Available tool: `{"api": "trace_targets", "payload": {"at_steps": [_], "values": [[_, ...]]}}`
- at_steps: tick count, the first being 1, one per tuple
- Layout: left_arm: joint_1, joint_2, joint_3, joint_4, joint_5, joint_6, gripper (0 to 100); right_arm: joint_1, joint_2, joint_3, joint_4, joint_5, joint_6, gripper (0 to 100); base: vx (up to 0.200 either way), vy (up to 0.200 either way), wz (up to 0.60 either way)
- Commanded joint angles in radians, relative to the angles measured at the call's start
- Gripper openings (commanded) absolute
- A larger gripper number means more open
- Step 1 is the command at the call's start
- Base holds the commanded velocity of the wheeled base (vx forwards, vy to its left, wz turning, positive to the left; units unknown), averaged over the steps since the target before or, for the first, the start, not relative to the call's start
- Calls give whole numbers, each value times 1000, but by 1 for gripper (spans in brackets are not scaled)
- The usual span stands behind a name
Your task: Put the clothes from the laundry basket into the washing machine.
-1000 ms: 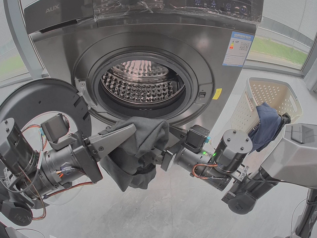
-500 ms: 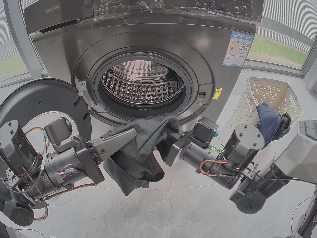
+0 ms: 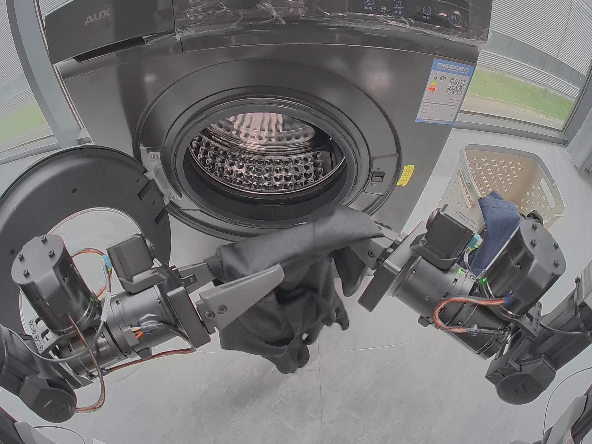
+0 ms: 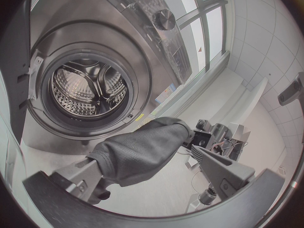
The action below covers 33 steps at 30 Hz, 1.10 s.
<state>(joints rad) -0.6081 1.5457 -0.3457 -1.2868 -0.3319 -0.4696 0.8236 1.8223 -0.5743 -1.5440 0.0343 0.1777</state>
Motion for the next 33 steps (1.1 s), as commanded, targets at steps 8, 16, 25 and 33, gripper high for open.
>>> {"api": "trace_targets", "payload": {"at_steps": [8, 16, 25, 33], "values": [[2, 88, 63, -3, 7, 12, 100, 14, -46, -22, 2, 1, -1, 0, 0, 0, 0], [2, 129, 87, -3, 7, 25, 100, 22, -40, -68, 15, -17, -6, 0, 0, 0, 0], [16, 229, 152, -6, 4, 127, 100, 22, -40, -81, 16, -33, -6, 0, 0, 0, 0], [18, 412, 172, -143, 4, 209, 100, 20, -34, -99, 18, -34, -6, 0, 0, 0, 0]]}}
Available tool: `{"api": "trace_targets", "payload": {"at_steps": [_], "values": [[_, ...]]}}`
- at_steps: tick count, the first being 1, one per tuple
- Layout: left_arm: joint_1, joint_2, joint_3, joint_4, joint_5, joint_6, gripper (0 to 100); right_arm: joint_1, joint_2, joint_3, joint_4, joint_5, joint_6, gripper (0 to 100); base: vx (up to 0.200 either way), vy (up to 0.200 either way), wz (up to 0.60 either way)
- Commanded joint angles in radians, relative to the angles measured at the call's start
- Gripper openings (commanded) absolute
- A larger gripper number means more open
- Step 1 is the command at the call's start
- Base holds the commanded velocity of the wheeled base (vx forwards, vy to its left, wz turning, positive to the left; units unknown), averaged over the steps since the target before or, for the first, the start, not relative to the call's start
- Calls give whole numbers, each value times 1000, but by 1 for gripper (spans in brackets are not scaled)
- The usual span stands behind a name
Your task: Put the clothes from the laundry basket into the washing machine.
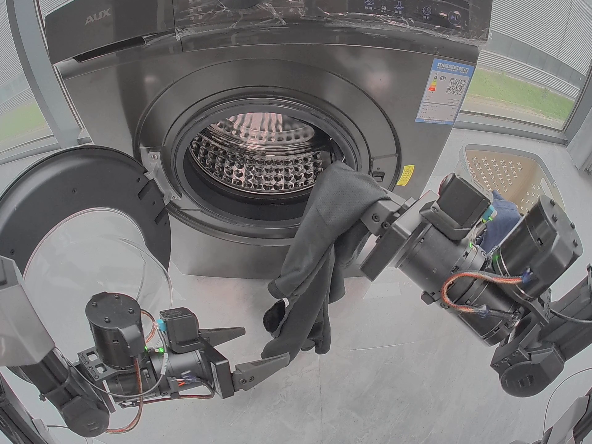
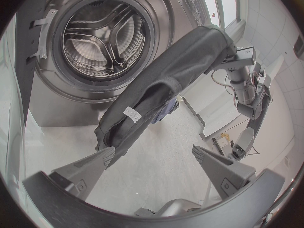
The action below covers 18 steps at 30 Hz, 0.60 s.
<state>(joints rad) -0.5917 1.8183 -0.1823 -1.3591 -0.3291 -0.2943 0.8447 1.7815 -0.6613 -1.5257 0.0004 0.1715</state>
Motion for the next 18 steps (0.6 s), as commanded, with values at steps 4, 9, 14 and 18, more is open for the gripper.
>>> {"api": "trace_targets", "payload": {"at_steps": [4, 9, 14, 18], "values": [[13, 245, 6, -181, 4, 60, 100, -1, 7, -12, -1, 0, 0, 0, 0, 0, 0], [95, 360, -25, -192, -5, 150, 100, 1, 3, -1, -1, 0, 0, 0, 0, 0, 0], [113, 400, -42, -192, -34, 155, 100, 1, 3, 2, -1, 0, 0, 0, 0, 0, 0], [112, 431, -80, -193, -37, 156, 100, 1, 4, 0, -1, -2, 0, 0, 0, 0, 0]]}}
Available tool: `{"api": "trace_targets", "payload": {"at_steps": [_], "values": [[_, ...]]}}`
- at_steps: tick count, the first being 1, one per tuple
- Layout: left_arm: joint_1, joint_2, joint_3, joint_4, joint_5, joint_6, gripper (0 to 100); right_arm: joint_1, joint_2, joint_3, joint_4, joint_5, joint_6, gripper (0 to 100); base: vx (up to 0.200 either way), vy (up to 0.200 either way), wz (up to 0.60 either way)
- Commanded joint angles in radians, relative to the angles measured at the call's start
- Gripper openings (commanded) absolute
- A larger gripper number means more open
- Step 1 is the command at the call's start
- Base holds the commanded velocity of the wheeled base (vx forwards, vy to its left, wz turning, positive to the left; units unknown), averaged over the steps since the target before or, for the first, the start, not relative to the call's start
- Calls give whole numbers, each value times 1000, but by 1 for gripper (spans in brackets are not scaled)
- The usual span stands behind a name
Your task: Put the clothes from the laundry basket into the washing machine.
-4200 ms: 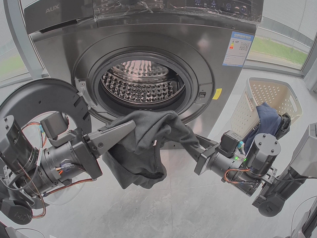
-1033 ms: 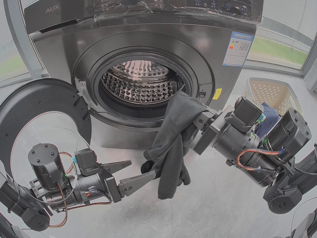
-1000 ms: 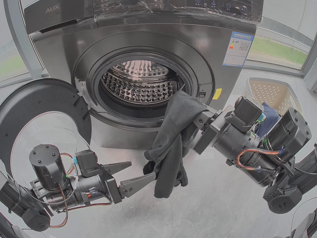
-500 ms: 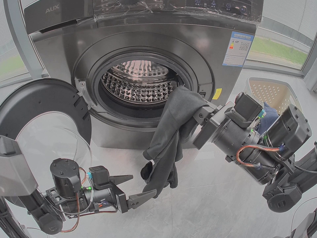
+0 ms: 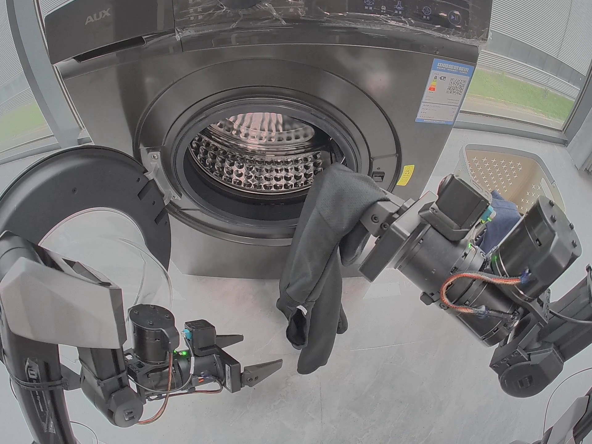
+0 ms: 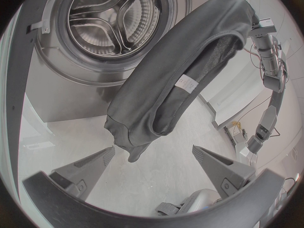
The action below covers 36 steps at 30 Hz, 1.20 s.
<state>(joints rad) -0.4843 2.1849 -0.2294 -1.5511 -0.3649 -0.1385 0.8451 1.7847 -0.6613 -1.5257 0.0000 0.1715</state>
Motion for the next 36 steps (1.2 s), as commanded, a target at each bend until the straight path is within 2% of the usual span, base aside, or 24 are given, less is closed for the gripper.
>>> {"api": "trace_targets", "payload": {"at_steps": [1, 5, 10, 30, 36], "values": [[3, 70, -44, -1, -3, -1, 100, 0, 2, 0, -1, -2, 0, 0, 0, 0, 0], [-4, 88, -71, -1, -12, 0, 100, 0, 5, 0, -1, -2, 0, 0, 0, 0, 0], [-19, 108, -100, -1, -54, 0, 100, 0, 16, -1, -1, -2, 0, 0, 0, 0, 0], [-53, 233, -274, -1, -57, -1, 100, 2, 44, -11, 13, -20, 2, 0, 0, 0, 0], [-62, 296, -358, 0, -40, -4, 100, 3, 44, -8, 13, -21, 3, 0, 0, 0, 0]]}}
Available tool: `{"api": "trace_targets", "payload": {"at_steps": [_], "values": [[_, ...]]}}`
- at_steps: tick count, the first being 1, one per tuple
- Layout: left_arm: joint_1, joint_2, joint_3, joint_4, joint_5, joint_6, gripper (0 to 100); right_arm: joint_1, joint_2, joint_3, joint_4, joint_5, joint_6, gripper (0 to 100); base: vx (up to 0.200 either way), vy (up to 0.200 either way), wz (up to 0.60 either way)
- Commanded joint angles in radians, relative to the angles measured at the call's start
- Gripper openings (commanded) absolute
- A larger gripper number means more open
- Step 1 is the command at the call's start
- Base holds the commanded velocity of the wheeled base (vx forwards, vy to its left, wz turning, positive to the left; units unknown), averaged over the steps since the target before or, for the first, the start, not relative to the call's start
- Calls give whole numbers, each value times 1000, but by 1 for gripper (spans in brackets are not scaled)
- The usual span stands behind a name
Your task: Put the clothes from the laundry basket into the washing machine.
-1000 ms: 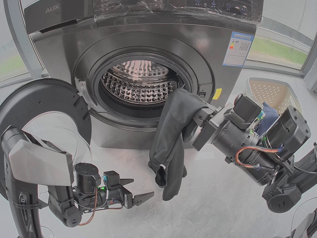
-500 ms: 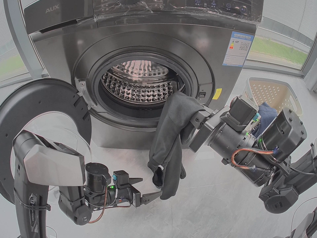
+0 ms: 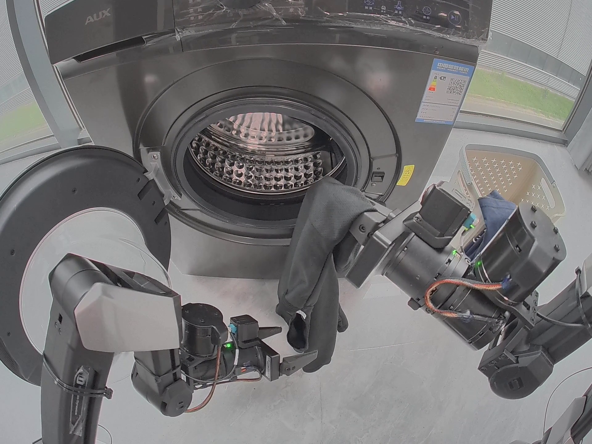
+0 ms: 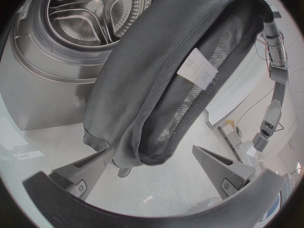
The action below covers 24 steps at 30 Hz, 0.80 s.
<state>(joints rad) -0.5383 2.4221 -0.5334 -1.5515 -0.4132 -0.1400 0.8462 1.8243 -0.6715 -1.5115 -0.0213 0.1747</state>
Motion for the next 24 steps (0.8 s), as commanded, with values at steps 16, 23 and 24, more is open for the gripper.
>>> {"api": "trace_targets", "payload": {"at_steps": [16, 23, 24], "values": [[20, -26, -76, -1, 85, -4, 0, 1, -3, 12, -3, -9, 8, 0, 0, 0, 0], [86, -248, 67, 1, 67, -1, 0, -19, -5, 9, -1, -11, 11, 0, 0, 0, 0], [95, -294, 110, 1, 60, -3, 0, -22, -3, 9, -1, -11, 14, 0, 0, 0, 0]]}}
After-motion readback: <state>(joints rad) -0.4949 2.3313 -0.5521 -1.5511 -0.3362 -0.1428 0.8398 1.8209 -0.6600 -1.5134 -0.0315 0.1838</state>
